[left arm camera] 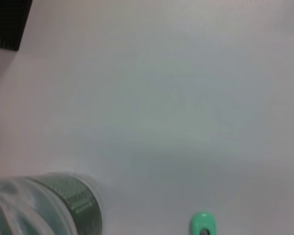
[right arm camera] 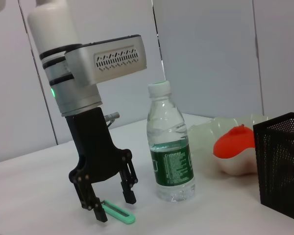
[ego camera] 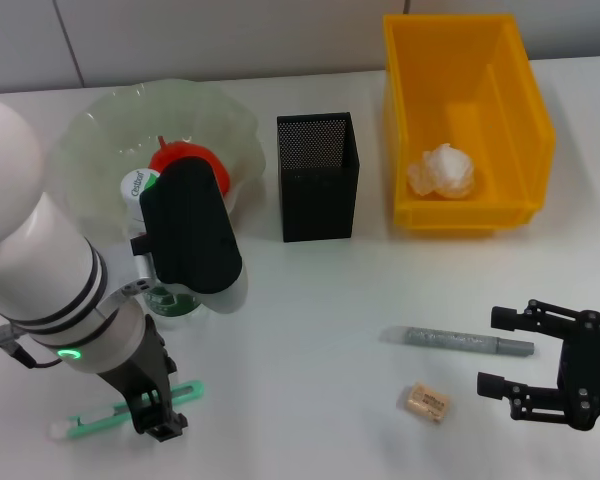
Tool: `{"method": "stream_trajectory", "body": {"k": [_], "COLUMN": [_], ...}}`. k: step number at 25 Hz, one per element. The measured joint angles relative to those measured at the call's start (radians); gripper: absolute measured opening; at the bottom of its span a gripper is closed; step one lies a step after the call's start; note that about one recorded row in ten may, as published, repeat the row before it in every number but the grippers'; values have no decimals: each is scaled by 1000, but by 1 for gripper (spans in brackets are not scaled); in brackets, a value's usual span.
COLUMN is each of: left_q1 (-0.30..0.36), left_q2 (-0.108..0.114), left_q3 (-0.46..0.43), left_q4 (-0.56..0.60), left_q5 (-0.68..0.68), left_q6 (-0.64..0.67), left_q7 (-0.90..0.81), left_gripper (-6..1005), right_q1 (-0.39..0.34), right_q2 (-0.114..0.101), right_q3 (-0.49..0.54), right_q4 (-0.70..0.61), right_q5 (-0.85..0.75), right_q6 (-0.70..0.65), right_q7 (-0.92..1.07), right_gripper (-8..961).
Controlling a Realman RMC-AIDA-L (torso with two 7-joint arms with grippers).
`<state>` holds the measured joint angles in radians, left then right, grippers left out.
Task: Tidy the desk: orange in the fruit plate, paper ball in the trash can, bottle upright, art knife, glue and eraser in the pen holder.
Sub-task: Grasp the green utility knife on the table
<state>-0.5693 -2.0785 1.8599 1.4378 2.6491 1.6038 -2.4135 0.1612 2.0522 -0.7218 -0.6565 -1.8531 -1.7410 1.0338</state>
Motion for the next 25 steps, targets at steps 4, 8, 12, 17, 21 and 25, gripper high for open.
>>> {"method": "stream_trajectory", "body": {"k": [4, 8, 12, 17, 21, 25], "left_q1": [-2, -7, -10, -13, -14, -15], "left_q2": [0, 0, 0, 0, 0, 0], "left_q3": [5, 14, 15, 15, 16, 17], "left_q4": [0, 0, 0, 0, -1, -11], "left_q5": [0, 1, 1, 2, 2, 1], "left_q6": [-3, -6, -7, -7, -9, -10], "left_q7": [-1, -1, -1, -1, -1, 0], "left_gripper": [592, 591, 590, 423, 425, 424], "right_q1": [-1, 0, 0, 0, -1, -2], "right_q2": [0, 0, 0, 0, 0, 0], "right_q3": [-1, 0, 5, 5, 3, 1], "right_q4": [0, 0, 0, 0, 0, 0], "right_q5": [0, 0, 0, 0, 0, 0], "right_q6": [0, -3, -8, -8, -8, -8], "right_q7": [0, 0, 0, 0, 0, 0], "right_gripper": [798, 798, 798, 798, 798, 798]}}
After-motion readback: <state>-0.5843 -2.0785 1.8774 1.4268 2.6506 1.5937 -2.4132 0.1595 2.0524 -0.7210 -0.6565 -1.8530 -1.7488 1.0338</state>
